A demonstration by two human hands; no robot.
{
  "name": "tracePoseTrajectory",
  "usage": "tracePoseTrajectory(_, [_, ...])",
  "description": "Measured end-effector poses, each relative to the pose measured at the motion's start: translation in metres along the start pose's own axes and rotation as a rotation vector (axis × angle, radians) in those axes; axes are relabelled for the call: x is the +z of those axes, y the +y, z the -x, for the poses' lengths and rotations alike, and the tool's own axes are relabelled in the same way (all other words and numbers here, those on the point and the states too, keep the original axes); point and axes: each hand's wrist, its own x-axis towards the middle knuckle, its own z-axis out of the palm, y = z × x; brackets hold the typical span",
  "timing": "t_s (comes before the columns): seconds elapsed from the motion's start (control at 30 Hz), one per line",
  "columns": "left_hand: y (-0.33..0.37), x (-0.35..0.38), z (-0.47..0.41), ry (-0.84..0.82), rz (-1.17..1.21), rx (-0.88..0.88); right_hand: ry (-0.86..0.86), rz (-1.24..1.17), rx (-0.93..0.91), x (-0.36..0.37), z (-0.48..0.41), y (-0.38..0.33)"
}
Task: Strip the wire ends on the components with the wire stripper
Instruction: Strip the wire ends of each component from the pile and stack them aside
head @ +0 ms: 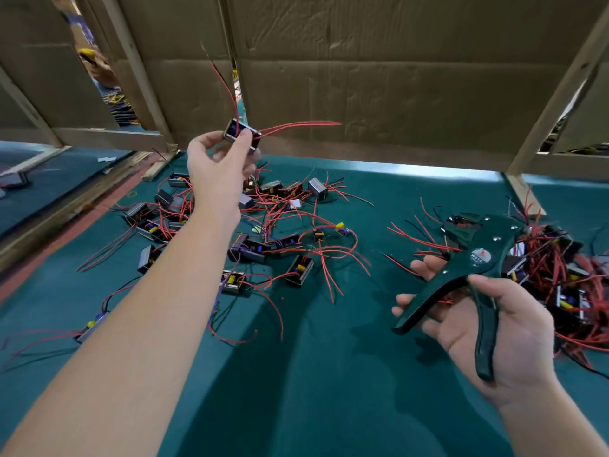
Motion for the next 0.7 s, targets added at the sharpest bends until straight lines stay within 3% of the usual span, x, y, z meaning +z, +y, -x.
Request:
tracePoseTrajectory(0.17, [-0.001, -0.005, 0.026, -0.139, -0.071, -0.032, -0.013, -0.011, 0.008, 0.000, 0.000, 0.001])
tracePoseTrajectory(0.5, [-0.031, 0.003, 0.089, -0.412, -0.054, -0.282, -0.029, 0.008, 0.060, 0.000, -0.001, 0.007])
tracePoseTrajectory(0.7, [-0.035, 0.003, 0.102, -0.512, -0.196, -0.229, -0.098, 0.020, 0.107, 0.003, 0.000, 0.013])
